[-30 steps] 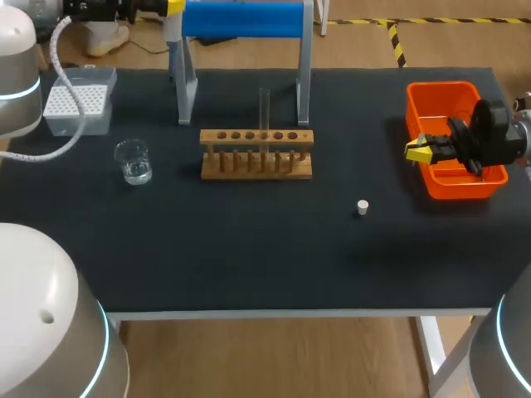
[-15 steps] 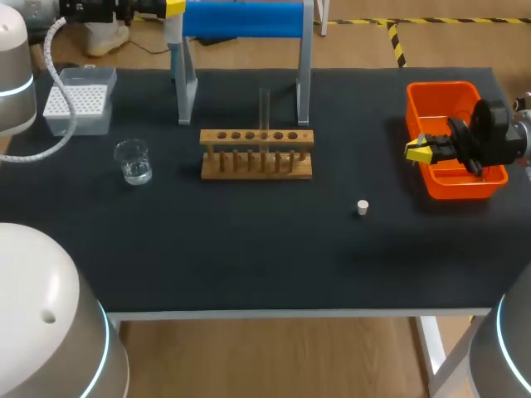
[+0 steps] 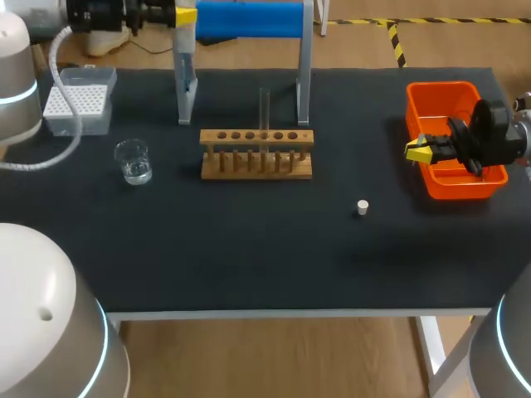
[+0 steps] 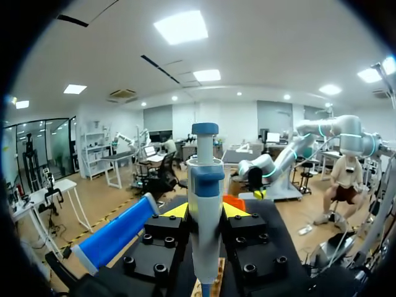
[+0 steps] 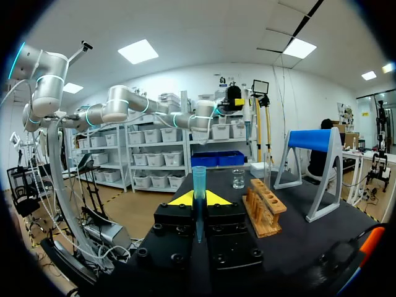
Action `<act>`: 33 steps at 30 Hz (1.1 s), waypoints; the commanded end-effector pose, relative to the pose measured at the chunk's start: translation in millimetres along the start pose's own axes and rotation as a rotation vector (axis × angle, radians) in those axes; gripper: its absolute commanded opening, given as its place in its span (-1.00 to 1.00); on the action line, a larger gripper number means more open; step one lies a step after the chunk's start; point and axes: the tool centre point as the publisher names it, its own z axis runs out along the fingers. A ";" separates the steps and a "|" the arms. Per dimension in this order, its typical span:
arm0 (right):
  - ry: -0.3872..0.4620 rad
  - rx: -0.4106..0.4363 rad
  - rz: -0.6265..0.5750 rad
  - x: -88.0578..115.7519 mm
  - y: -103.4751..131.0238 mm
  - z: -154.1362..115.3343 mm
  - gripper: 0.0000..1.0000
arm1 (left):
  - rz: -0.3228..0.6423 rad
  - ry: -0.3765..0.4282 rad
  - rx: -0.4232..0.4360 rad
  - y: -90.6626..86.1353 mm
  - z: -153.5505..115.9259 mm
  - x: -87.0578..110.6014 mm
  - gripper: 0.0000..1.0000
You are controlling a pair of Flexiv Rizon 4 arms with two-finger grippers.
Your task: Invert the test tube, pick up the pipette, mount the tip to pipette, aspirate from beaker and dispense into the tube, eject the tip, return the pipette, and cap with the stopper.
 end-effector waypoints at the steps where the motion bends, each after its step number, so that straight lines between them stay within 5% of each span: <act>1: 0.001 0.001 0.000 0.0 -0.3 -0.3 -1.00 | 0.017 -0.011 0.068 3.5 7.0 30.7 -1.00; 13: 0.001 0.001 0.000 0.0 -0.3 -0.3 -1.00 | -0.016 0.153 0.073 -24.5 29.6 64.5 -1.00; 33: 0.001 0.001 0.000 0.0 -0.3 -0.3 -1.00 | -0.055 0.155 0.110 -26.0 46.2 103.0 -1.00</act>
